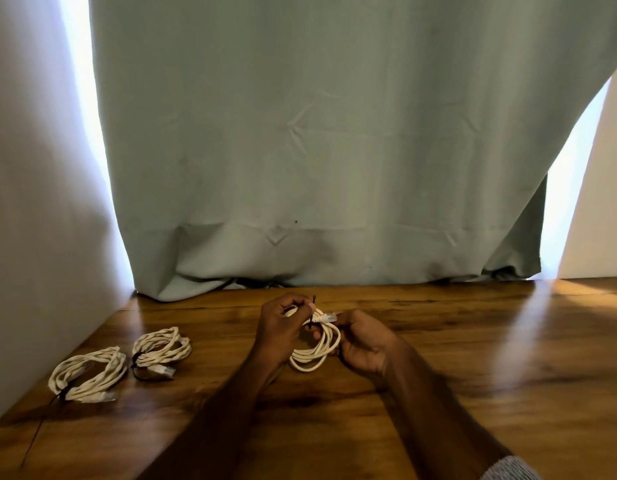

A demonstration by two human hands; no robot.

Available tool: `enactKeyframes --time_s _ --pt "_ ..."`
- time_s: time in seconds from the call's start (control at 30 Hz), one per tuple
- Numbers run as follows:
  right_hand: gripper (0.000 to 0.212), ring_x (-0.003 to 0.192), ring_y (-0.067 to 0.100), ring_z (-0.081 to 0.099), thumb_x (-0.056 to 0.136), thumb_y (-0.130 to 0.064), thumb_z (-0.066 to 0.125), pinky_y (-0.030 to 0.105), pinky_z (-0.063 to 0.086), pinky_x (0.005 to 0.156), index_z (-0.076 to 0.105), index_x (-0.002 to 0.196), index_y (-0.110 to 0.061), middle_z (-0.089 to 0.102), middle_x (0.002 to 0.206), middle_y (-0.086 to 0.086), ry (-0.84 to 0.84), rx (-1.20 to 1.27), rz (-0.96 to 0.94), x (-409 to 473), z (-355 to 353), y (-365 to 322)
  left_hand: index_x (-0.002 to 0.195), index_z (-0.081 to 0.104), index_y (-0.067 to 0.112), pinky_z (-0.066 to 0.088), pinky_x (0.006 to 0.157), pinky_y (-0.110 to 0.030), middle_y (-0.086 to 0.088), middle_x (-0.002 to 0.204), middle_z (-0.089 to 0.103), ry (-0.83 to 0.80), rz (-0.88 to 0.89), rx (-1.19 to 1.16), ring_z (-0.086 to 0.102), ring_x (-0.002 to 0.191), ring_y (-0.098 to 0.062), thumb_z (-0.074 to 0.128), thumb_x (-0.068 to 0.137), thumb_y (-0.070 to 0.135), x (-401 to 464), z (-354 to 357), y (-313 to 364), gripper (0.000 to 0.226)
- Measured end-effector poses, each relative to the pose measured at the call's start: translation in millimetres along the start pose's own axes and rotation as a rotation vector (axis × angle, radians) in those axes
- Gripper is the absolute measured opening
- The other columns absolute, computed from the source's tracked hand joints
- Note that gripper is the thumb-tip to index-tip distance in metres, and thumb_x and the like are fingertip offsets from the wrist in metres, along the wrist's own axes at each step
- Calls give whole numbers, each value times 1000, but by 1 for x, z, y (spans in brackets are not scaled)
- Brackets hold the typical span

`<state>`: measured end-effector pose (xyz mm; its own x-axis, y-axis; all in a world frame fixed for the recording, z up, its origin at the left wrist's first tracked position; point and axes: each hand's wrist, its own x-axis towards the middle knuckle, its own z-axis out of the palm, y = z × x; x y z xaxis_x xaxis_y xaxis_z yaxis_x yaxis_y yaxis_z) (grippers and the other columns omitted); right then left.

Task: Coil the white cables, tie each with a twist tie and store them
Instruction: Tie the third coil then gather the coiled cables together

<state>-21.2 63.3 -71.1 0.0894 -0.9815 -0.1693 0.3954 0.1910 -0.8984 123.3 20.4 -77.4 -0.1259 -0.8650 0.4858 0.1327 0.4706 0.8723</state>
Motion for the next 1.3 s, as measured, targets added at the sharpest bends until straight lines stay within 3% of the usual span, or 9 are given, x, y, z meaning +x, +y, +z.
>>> enactKeyframes --time_s 0.2,0.37,0.6,0.7,0.83,1.0,1.1,1.3 --pt "17 62 19 70 75 -5 65 35 61 62 73 89 1 71 80 14 0 115 51 -7 2 -2 74 73 9 51 67 -22 2 72 71 -3 25 -8 67 71 -12 69 84 -4 3 0 -1 17" --pt "23 69 22 70 78 -1 67 44 63 73 72 99 5 70 84 17 -10 112 33 -8 1 -4 76 74 12 52 70 -26 1 77 72 -7 12 -20 67 77 -16 70 85 0 3 -3 -4 15" --pt "20 63 23 71 78 4 62 41 62 62 69 97 9 70 79 19 -34 156 53 -15 5 -9 83 72 -1 39 48 -9 1 75 67 -24 -23 -49 56 53 1 67 87 -3 1 -1 5 6" --pt "17 58 23 70 75 9 62 37 61 55 69 91 11 70 76 20 -30 144 54 -18 9 -11 84 71 -3 38 44 -11 1 74 66 -66 -38 -37 53 47 1 67 87 -3 -3 0 7 5" --pt "22 64 22 69 78 8 62 34 61 59 71 98 7 71 84 19 -33 97 36 -14 2 -10 84 71 4 33 38 -18 1 67 64 -88 -103 -40 46 40 -6 67 89 2 -5 -1 7 7" --pt "15 77 29 68 88 10 56 39 60 78 69 93 3 68 91 22 89 -13 -119 2 0 -4 80 71 14 31 43 -20 -3 72 64 -207 -143 1 46 42 -16 68 90 7 -8 -4 2 12" --pt "22 70 26 68 93 10 54 35 60 68 67 79 -2 69 81 18 163 -142 -256 3 3 -1 83 70 12 31 44 -21 -1 71 64 -255 -152 17 46 41 -17 66 92 6 -8 -5 0 12" --pt "16 78 26 67 95 4 59 35 58 72 70 87 -2 72 84 16 266 -289 -400 4 8 8 84 72 20 47 48 -25 -6 76 70 -276 -173 25 64 51 -28 64 93 9 -8 -5 1 16"
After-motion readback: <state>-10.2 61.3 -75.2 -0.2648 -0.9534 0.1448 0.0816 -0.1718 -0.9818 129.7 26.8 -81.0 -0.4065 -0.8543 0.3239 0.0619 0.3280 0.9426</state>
